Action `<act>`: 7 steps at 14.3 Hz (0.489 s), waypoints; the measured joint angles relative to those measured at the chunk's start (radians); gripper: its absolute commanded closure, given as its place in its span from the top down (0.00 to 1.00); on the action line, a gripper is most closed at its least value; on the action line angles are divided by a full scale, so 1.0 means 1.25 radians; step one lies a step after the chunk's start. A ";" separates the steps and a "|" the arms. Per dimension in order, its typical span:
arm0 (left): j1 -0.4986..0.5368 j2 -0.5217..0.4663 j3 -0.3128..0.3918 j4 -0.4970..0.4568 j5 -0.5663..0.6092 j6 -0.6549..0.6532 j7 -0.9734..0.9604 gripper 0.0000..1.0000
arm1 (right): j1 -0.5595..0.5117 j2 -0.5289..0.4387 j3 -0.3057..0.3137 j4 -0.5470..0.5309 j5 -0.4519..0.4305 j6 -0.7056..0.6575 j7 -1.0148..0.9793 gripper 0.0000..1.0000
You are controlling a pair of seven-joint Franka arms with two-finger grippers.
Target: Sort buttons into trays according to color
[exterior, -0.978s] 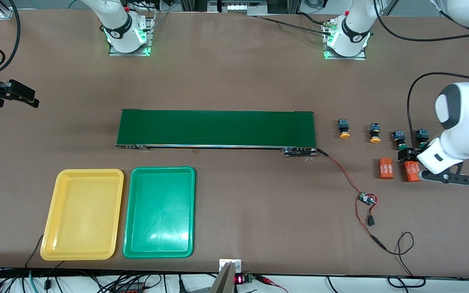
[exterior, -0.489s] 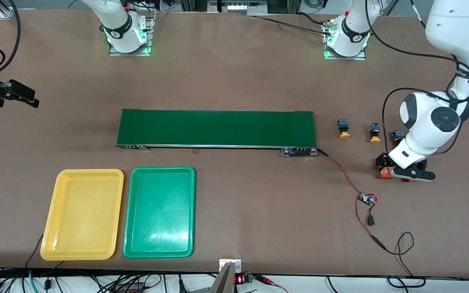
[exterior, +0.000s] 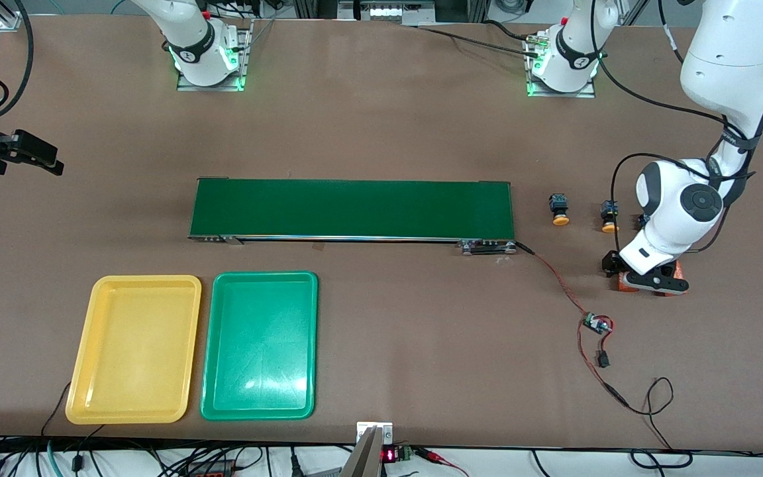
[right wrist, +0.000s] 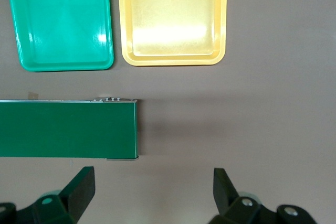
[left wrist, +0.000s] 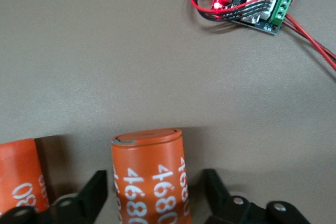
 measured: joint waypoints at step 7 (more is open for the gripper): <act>0.000 -0.044 -0.027 0.013 0.000 -0.049 0.000 0.30 | 0.007 0.000 0.000 0.000 0.000 0.000 0.000 1.00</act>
